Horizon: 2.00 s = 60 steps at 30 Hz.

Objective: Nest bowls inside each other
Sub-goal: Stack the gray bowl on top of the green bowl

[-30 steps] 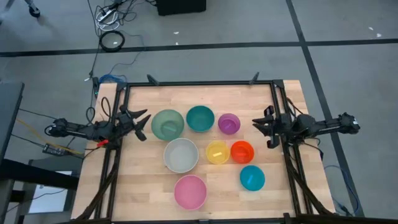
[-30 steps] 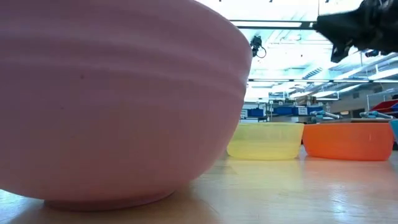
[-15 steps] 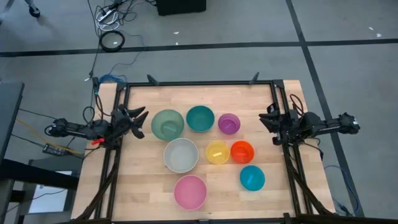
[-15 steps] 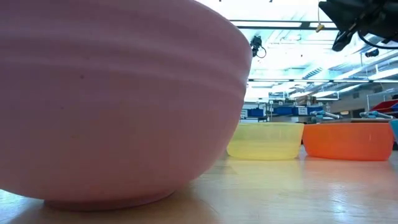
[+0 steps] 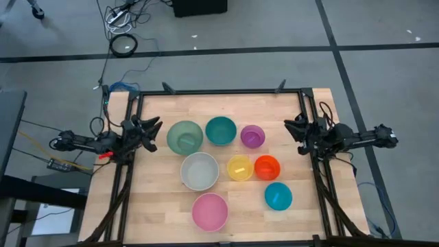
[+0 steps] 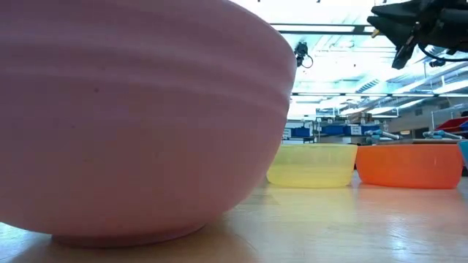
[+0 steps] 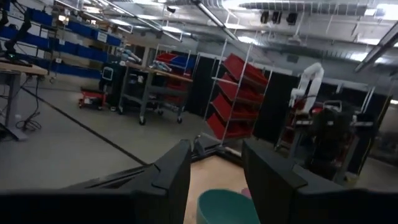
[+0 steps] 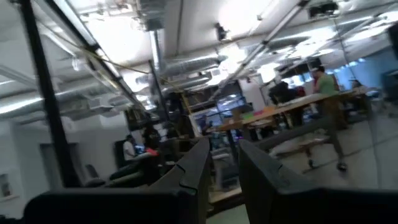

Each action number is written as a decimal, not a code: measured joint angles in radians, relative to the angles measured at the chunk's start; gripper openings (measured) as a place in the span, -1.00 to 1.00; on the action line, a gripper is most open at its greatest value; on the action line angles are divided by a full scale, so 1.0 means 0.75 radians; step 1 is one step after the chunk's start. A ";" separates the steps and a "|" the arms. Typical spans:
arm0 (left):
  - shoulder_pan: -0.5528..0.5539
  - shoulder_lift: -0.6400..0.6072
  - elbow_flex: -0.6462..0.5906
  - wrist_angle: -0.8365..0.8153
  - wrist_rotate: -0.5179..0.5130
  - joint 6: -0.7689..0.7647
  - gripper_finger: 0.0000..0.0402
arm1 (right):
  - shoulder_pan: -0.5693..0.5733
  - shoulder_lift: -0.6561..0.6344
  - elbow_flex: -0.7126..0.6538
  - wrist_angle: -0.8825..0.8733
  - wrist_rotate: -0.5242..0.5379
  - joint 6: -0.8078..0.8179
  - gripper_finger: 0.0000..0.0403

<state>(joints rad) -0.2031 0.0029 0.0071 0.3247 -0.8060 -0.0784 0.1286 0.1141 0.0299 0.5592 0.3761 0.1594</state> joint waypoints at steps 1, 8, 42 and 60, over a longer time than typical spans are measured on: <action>0.000 0.000 0.000 0.011 0.014 0.001 -0.24 | 0.000 0.002 0.000 -0.003 -0.002 -0.011 -0.64; 0.000 0.000 0.000 0.275 0.194 0.030 -0.24 | 0.000 0.005 0.000 -0.006 0.169 -0.089 -0.64; 0.000 1.462 1.431 -2.136 0.384 -0.397 -0.24 | -0.060 2.083 1.883 -1.667 0.193 0.369 -0.63; -0.003 1.432 1.432 -2.107 0.298 -0.394 -0.24 | -0.071 2.556 2.249 -1.778 -0.362 0.458 -0.63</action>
<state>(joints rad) -0.2054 1.0765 1.0809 -1.2553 -0.5827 -0.3742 0.0752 2.0313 1.7168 -0.7742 0.1043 0.5026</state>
